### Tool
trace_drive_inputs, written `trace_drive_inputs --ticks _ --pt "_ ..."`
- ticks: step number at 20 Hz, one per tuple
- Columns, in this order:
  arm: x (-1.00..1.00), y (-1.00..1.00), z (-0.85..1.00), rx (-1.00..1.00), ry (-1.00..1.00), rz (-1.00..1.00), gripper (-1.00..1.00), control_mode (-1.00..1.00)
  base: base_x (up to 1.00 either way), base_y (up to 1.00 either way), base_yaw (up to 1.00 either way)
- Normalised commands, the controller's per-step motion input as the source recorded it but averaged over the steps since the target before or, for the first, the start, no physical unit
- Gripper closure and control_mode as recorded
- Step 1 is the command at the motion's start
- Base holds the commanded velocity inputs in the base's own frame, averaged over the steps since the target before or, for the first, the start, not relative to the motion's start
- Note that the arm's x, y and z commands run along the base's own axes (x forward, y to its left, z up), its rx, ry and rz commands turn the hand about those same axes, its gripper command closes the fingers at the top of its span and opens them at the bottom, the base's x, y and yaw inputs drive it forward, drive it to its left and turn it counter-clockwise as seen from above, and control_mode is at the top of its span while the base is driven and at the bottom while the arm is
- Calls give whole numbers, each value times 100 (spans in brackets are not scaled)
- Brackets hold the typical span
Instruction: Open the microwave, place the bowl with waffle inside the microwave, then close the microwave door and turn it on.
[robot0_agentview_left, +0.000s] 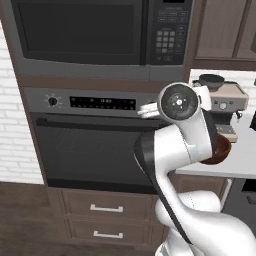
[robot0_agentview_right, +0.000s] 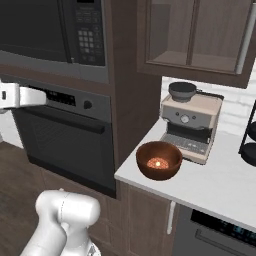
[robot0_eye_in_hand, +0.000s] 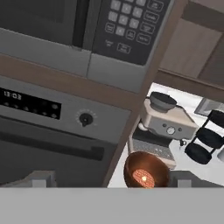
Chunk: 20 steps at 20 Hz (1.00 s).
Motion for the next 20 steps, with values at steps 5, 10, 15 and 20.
trace_drive_inputs --ticks 5,10,15,20 --pt "0 0 20 -1 -48 -1 -100 -100 0 0 0" --pt "1 0 6 0 -56 0 -100 -100 0 0 0" --pt "0 1 50 -1 -35 0 -100 -100 0 0 0" --pt "0 34 86 -5 -2 0 -100 -100 0 0 0"
